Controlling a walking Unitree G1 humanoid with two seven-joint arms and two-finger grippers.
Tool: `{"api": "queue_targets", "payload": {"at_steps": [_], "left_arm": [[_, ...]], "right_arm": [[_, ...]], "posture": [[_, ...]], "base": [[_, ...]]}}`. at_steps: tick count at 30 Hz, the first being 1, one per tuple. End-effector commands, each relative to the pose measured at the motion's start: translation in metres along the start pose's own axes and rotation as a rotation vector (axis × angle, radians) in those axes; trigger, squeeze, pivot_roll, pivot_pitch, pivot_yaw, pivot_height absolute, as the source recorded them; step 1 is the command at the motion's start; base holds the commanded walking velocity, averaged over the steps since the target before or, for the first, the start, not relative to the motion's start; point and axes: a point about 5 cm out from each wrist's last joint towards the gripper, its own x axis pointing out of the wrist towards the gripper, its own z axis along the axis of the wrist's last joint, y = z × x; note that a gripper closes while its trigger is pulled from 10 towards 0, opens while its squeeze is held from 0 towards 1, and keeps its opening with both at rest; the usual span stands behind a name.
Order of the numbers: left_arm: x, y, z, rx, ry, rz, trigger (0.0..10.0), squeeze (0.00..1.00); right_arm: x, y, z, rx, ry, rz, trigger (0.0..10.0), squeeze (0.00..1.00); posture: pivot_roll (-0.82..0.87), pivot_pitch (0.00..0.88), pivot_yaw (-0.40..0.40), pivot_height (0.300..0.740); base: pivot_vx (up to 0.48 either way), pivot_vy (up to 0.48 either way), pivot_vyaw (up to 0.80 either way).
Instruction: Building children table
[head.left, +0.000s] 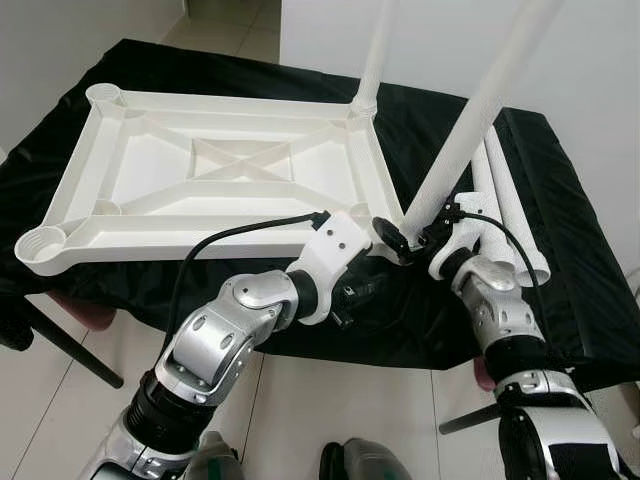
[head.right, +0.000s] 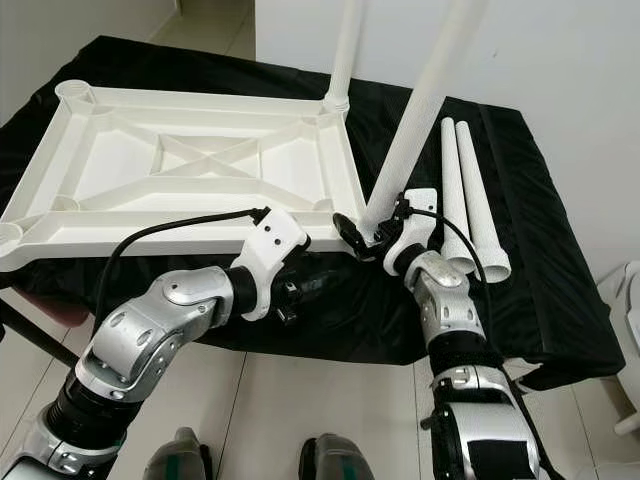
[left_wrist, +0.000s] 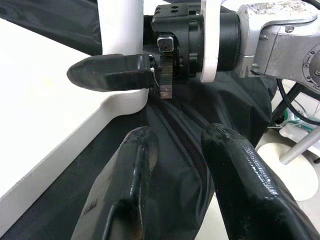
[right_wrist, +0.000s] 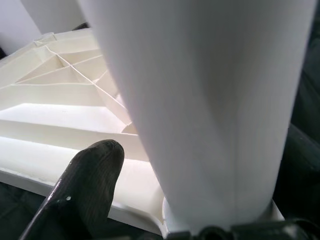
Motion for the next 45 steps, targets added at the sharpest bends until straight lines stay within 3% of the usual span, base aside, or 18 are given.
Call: {"api": "queue_targets", "payload": {"at_steps": [1, 5, 6, 7, 9, 10, 23, 27, 31, 35, 38, 42, 45], "left_arm": [[0.001, 0.0, -0.001, 0.009, 0.007, 0.018, 10.0, 0.0], [0.001, 0.001, -0.001, 0.007, 0.006, 0.022, 10.0, 0.0], [0.001, 0.001, 0.0, 0.007, 0.006, 0.024, 10.0, 0.0], [0.001, 0.001, 0.0, 0.006, 0.005, 0.026, 10.0, 0.0], [0.001, 0.001, 0.0, 0.006, 0.005, 0.026, 10.0, 0.0], [0.001, 0.001, 0.0, 0.006, 0.004, 0.027, 10.0, 0.0], [0.0, 0.001, 0.0, -0.001, 0.002, 0.03, 10.0, 0.0], [-0.001, 0.0, 0.0, -0.006, 0.0, 0.031, 10.0, 0.0], [-0.001, 0.0, 0.0, -0.01, 0.001, 0.031, 10.0, 0.0], [-0.001, -0.001, -0.001, -0.015, 0.001, 0.029, 10.0, 0.0], [0.0, -0.001, -0.001, -0.015, 0.001, 0.029, 10.0, 0.0], [0.0, -0.001, 0.0, -0.014, -0.002, 0.03, 10.0, 0.0], [0.0, 0.0, 0.0, -0.012, -0.003, 0.03, 10.0, 0.0]], "right_arm": [[-0.001, -0.005, -0.002, -0.022, 0.019, -0.007, 10.0, 0.0], [0.001, -0.008, -0.001, -0.031, 0.022, -0.011, 10.0, 0.0], [0.002, -0.01, -0.001, -0.042, 0.025, -0.015, 8.5, 0.0], [0.002, -0.013, -0.001, -0.05, 0.028, -0.026, 1.9, 0.0], [0.002, -0.013, -0.001, -0.05, 0.028, -0.026, 1.9, 0.0], [0.002, -0.015, -0.001, -0.055, 0.032, -0.035, 0.0, 0.0], [-0.004, -0.017, -0.008, -0.051, 0.035, -0.028, 0.0, 0.0], [-0.004, -0.011, -0.005, -0.014, -0.02, -0.046, 0.0, 0.0], [-0.002, -0.005, -0.009, -0.039, 0.008, -0.118, 0.0, 0.0], [-0.004, 0.003, -0.02, 0.071, 0.036, -0.406, 0.0, 0.0], [-0.005, 0.007, -0.02, 0.073, 0.029, -0.433, 0.0, 0.0], [-0.005, 0.033, -0.017, 0.131, -0.02, -0.593, 0.0, 0.0], [-0.003, 0.041, -0.014, 0.132, -0.037, -0.604, 0.0, 0.0]], "posture": [[-0.01, 0.0, -0.077, 0.74], [-0.01, 0.0, -0.079, 0.74], [-0.01, 0.0, -0.08, 0.74], [-0.01, 0.0, -0.08, 0.74], [-0.01, 0.0, -0.08, 0.74], [-0.01, 0.0, -0.08, 0.74], [-0.02, 0.017, -0.077, 0.74], [-0.02, 0.031, -0.078, 0.74], [-0.02, 0.035, -0.079, 0.74], [-0.03, 0.037, -0.081, 0.74], [-0.03, 0.037, -0.081, 0.74], [-0.02, 0.035, -0.082, 0.74], [-0.02, 0.03, -0.082, 0.74]], "base": [[0.0, 0.0, 0.0], [0.0, 0.0, 0.0], [0.0, 0.0, 0.0], [0.0, 0.0, 0.0], [0.0, 0.0, 0.0], [0.0, 0.0, 0.0], [0.0, 0.0, 0.0], [0.0, 0.0, 0.0], [0.0, 0.0, 0.0], [0.0, 0.0, 0.0], [0.0, 0.0, 0.0], [0.0, 0.0, 0.0], [0.0, 0.0, 0.0]]}}
